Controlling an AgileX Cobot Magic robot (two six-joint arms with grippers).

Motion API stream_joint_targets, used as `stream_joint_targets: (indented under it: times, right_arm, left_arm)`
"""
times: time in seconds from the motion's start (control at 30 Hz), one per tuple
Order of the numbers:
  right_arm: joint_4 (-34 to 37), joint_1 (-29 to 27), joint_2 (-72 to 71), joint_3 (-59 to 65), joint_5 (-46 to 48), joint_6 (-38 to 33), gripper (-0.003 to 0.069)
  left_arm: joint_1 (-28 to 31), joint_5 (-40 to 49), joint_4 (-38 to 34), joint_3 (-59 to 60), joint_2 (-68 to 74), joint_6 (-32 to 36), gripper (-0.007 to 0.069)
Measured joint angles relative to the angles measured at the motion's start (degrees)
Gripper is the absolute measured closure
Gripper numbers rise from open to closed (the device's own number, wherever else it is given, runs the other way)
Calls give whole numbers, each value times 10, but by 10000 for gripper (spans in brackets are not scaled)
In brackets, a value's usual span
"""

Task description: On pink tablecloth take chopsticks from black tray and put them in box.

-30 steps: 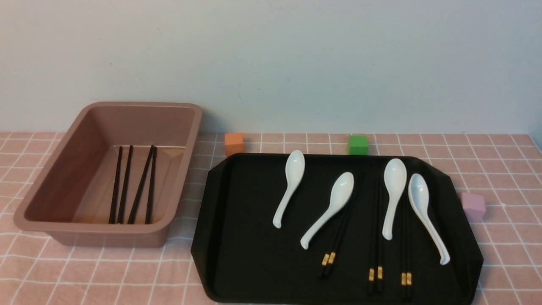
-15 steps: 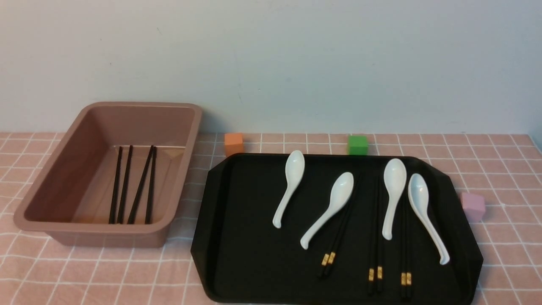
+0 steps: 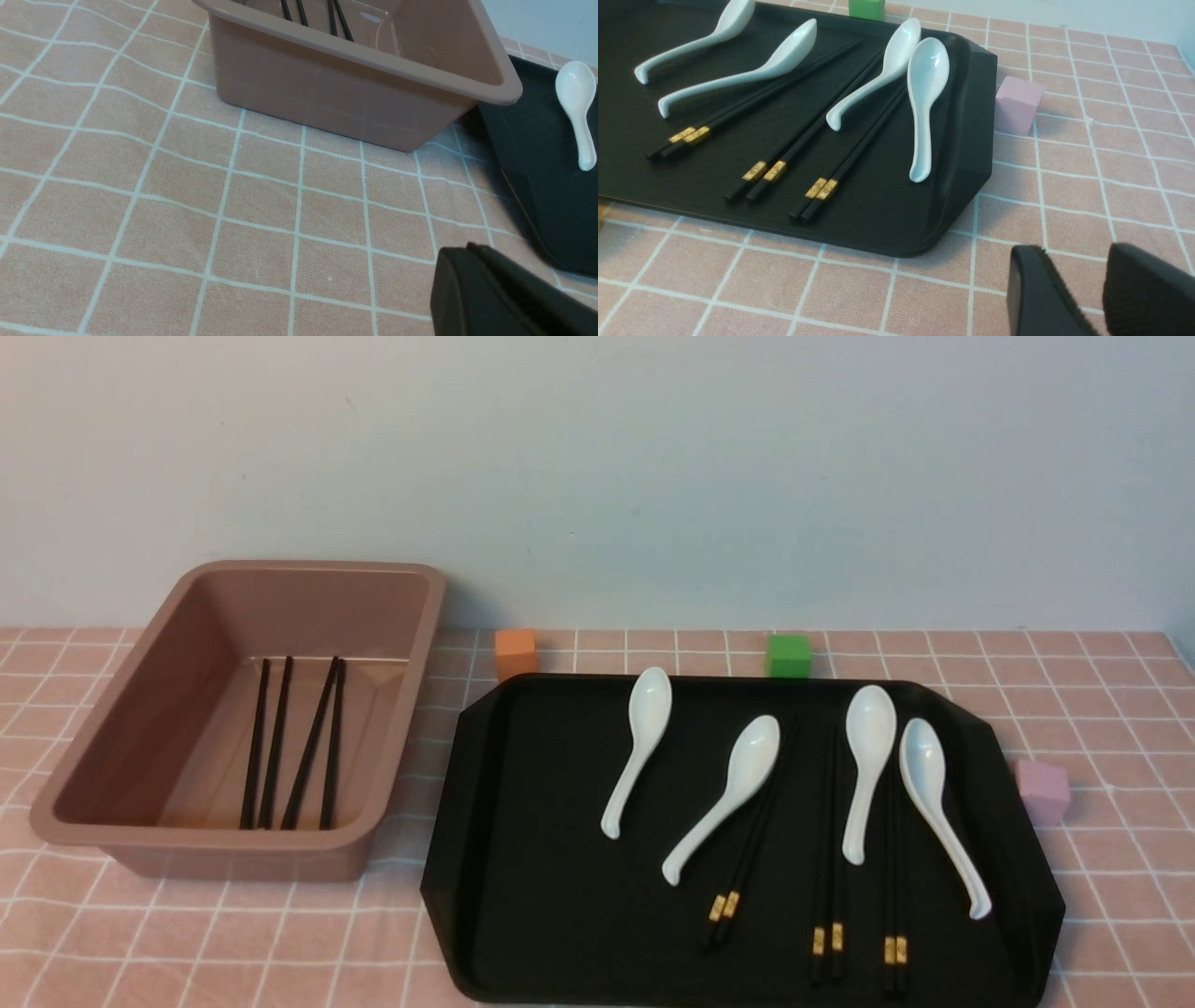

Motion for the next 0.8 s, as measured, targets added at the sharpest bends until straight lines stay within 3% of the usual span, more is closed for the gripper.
stream_joint_targets:
  times: [0.8]
  right_arm:
    - [0,0,0,0,0,0,419]
  left_arm:
    - [0,0,0,0,0,0,603]
